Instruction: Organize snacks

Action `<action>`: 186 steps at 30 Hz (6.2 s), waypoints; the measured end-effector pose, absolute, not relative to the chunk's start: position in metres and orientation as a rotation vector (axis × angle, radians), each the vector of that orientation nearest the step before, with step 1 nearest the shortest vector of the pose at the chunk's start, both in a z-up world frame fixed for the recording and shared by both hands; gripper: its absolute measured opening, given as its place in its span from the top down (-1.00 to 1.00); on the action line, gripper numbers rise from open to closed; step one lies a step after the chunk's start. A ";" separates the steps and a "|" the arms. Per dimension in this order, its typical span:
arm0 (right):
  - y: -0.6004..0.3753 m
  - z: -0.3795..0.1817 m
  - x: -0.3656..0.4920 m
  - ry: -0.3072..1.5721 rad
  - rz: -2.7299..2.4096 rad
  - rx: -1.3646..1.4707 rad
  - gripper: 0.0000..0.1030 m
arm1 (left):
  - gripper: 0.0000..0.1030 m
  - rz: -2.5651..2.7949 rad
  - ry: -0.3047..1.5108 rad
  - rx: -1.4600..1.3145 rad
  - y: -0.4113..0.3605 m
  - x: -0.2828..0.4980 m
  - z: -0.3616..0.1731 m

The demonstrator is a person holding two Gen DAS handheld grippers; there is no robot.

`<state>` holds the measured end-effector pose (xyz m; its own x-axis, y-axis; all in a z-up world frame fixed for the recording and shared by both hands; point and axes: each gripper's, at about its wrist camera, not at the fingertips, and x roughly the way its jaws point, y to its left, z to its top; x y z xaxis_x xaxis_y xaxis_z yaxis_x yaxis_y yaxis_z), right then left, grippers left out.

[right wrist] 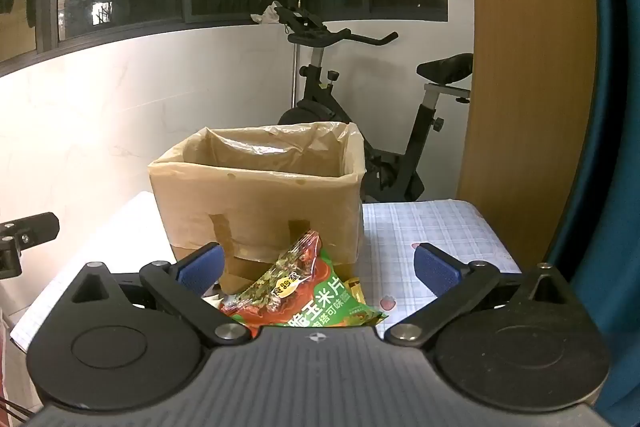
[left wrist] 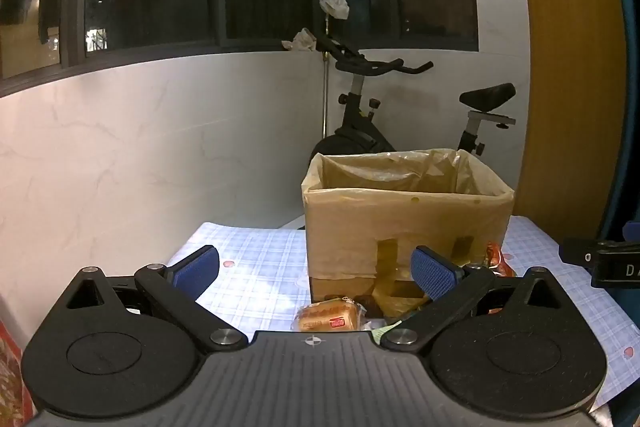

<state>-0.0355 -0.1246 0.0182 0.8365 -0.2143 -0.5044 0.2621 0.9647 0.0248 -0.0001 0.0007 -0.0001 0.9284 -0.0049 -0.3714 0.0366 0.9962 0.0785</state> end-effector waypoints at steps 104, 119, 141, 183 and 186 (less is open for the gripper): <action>-0.152 0.008 -0.002 0.335 -0.186 0.140 -1.00 | -1.00 0.018 0.316 0.096 0.016 0.046 -0.010; -0.158 -0.048 0.037 0.457 -0.193 0.132 -1.00 | -0.99 -0.177 0.569 0.077 0.006 0.075 -0.106; -0.165 -0.088 0.055 0.585 -0.189 0.157 -1.00 | -0.99 -0.164 0.727 0.153 -0.001 0.100 -0.157; -0.155 -0.107 0.034 0.581 -0.129 0.144 -1.00 | -0.61 -0.169 0.675 -0.118 0.043 0.075 -0.160; -0.151 -0.108 0.030 0.578 -0.102 0.116 -1.00 | -0.61 -0.161 0.659 -0.130 0.047 0.071 -0.158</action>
<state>0.0295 -0.1506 -0.1080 0.8330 -0.0636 -0.5496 0.1284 0.9885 0.0803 0.0711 0.0470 -0.1578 0.7790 -0.1902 -0.5975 0.1077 0.9793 -0.1713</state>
